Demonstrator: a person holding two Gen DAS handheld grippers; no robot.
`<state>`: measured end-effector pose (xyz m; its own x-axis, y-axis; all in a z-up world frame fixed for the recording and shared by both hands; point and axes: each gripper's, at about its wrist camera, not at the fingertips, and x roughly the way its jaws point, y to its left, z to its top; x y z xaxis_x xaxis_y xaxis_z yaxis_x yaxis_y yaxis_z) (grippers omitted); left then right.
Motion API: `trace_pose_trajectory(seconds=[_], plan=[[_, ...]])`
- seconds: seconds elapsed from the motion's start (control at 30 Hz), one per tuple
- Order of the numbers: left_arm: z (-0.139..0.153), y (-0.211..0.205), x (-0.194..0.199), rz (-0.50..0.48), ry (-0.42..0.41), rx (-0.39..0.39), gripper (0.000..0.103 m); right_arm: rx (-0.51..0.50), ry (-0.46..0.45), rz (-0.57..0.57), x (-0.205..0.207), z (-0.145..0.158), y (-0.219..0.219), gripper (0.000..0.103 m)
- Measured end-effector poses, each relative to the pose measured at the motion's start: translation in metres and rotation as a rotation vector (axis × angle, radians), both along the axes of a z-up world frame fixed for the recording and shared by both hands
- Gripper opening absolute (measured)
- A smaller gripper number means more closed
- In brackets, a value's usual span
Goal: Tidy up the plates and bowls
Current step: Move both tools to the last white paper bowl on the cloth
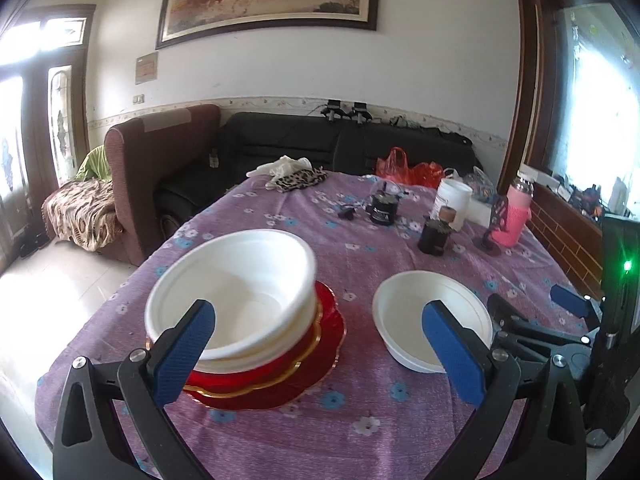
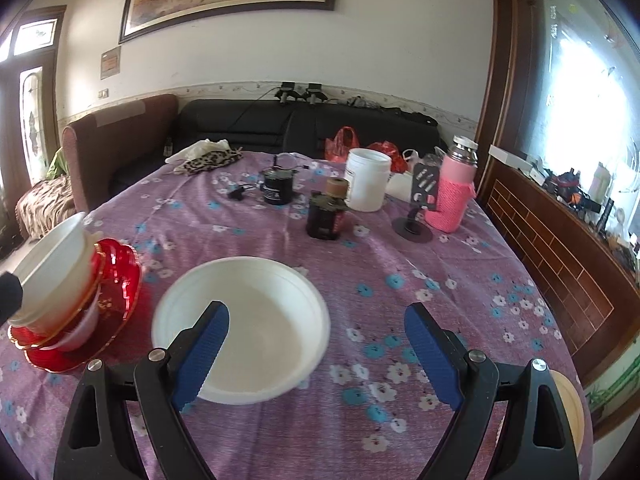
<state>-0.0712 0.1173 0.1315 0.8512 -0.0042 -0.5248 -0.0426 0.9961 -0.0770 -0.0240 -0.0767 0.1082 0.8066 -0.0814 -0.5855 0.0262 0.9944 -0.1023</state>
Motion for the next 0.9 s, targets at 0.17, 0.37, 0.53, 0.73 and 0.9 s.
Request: trace_pose_trajectory(seconds=[0.17,0.37,0.53,0.73,0.9], plan=[[-0.008,-0.015,0.010,-0.023,0.034,0.008,0.103,-0.014,0.009,-0.032,0.010,-0.006,-0.017,0.094],[-0.016,-0.026,0.021,-0.036,0.068,0.013,0.103,-0.007,0.018,-0.052,0.017,-0.011,-0.030,0.094],[-0.019,-0.032,0.026,-0.046,0.083,0.018,0.103,-0.009,0.026,-0.056,0.024,-0.015,-0.034,0.094],[-0.014,-0.036,0.025,-0.048,0.063,0.015,0.103,-0.001,0.028,-0.060,0.029,-0.018,-0.038,0.094],[-0.008,-0.041,0.020,-0.062,0.037,0.014,0.103,-0.013,0.028,-0.069,0.035,-0.020,-0.039,0.094]])
